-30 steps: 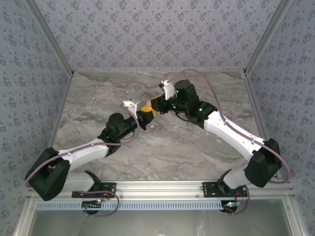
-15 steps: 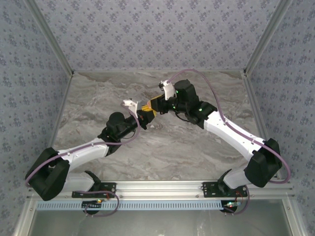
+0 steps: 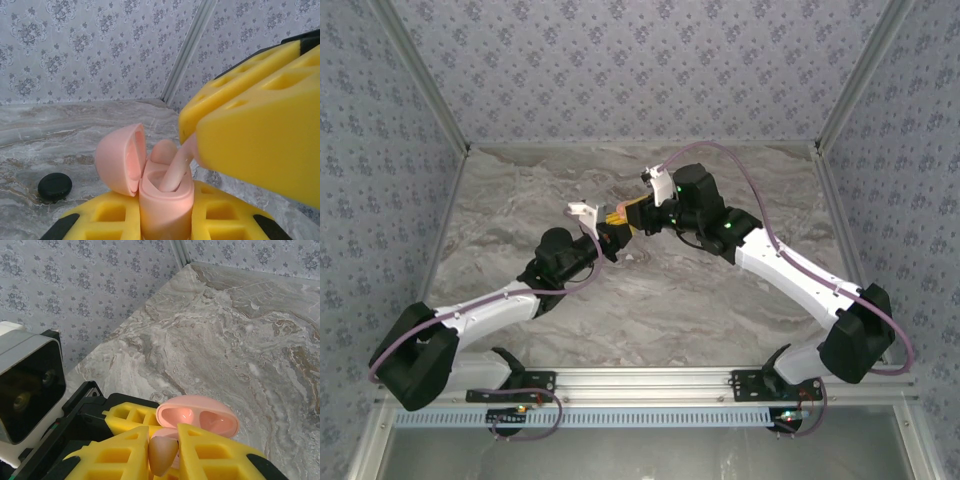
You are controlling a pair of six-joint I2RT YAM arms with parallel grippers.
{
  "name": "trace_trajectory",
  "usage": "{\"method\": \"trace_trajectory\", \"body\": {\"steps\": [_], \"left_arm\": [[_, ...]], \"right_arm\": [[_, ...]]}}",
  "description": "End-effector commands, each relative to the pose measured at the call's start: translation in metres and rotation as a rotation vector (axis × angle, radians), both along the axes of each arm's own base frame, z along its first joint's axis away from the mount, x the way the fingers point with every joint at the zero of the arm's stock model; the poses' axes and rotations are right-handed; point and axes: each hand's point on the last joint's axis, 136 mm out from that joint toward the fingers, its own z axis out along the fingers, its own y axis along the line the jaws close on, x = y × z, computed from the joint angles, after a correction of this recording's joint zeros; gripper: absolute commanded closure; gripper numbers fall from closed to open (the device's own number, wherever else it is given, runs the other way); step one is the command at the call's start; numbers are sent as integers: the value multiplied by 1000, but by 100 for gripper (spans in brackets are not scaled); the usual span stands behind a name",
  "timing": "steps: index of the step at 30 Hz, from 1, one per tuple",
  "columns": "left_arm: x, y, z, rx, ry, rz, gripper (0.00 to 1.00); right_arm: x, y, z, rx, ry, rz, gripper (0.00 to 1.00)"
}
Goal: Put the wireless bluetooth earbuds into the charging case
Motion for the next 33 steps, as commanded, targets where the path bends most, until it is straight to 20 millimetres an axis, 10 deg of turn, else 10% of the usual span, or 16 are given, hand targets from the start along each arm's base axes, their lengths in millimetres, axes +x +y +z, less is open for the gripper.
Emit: {"method": "trace_trajectory", "body": {"steps": [1, 33], "left_arm": [[1, 2, 32, -50, -65, 16, 87], [-4, -8, 12, 122, -70, -46, 89]], "right_arm": [[-7, -1, 15, 3, -28, 15, 80], [3, -8, 13, -10, 32, 7, 87]]}}
